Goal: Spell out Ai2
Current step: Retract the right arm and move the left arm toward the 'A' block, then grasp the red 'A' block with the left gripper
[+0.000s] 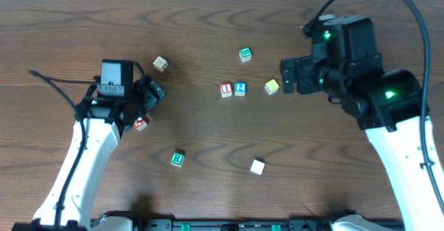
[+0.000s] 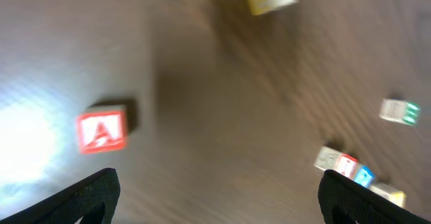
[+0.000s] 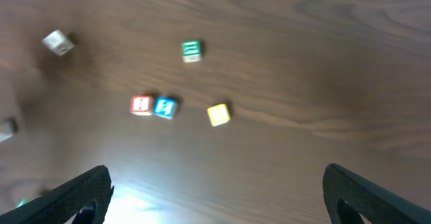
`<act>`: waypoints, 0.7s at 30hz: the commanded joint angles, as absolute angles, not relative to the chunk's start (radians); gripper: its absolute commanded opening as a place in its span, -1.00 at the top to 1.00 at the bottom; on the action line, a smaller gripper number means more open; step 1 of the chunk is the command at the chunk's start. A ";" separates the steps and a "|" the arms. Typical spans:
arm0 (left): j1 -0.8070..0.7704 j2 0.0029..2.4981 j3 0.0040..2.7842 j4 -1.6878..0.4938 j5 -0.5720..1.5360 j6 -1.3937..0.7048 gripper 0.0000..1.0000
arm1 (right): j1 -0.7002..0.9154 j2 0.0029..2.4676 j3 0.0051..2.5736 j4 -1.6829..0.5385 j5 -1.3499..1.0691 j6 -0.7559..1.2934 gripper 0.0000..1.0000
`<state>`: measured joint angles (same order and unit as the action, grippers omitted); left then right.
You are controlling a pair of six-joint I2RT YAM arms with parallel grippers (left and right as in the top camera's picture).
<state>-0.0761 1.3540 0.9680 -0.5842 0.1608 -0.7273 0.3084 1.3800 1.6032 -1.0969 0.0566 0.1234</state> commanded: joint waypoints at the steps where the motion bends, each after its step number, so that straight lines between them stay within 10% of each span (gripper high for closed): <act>1: -0.072 1.372 0.989 -0.527 0.247 -0.685 -0.91 | 0.253 1.393 1.593 -1.081 0.064 0.087 -0.98; 21: -0.086 1.544 0.989 -0.746 0.047 -1.078 -1.00 | 0.090 1.486 1.588 -1.029 -0.009 0.051 -0.99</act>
<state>-0.0822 1.5188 0.9710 -0.7238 0.1040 -1.0431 0.0998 1.4834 1.5925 -1.0294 0.0101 0.0662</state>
